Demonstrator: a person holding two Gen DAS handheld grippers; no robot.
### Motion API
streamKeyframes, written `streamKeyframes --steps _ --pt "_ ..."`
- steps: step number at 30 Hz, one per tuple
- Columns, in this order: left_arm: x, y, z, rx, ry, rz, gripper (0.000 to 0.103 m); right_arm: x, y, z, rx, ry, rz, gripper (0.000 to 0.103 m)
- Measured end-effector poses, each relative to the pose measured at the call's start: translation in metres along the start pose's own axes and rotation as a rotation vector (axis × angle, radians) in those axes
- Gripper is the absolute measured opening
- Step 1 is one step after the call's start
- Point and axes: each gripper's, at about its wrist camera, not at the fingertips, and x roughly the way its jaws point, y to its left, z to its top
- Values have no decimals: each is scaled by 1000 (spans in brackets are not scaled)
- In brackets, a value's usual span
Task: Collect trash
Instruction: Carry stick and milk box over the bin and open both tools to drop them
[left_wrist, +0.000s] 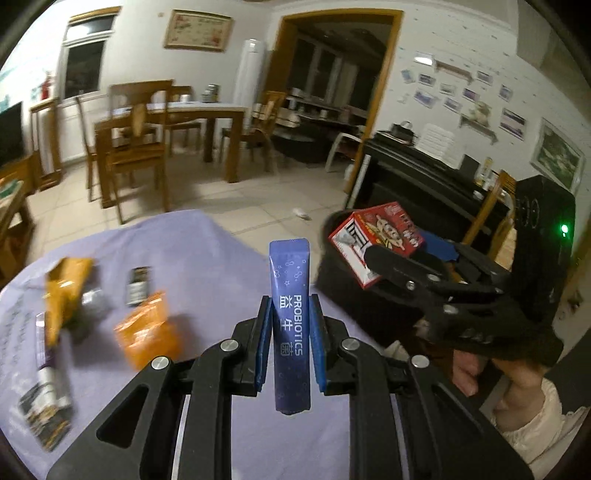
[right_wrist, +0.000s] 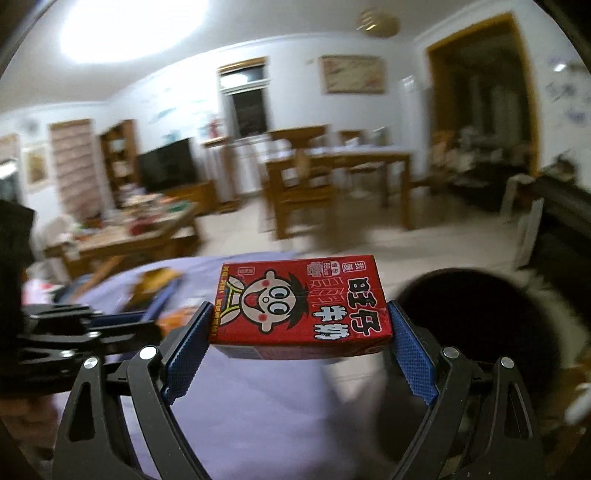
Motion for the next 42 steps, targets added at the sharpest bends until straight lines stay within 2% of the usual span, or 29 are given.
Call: streamKeyframes --steps 1,4,11,20,31,42 --pt "5 -3 2 1 4 -9 20 -4 -12 -2 1 -13 -59 89" --pt "24 -19 10 -4 21 -59 20 -11 -40 -7 15 -32 -164 89" --pt "72 -56 24 10 72 -136 20 -14 -97 -22 26 -60 -299 89" --pt "114 -85 33 28 129 -163 20 -3 -151 -48 83 -34 -337 89" --pt "149 -97 35 19 187 -181 20 10 -168 -64 145 -9 -347 89" --pt "160 -98 34 5 187 -163 23 13 -176 -70 199 0 -332 89"
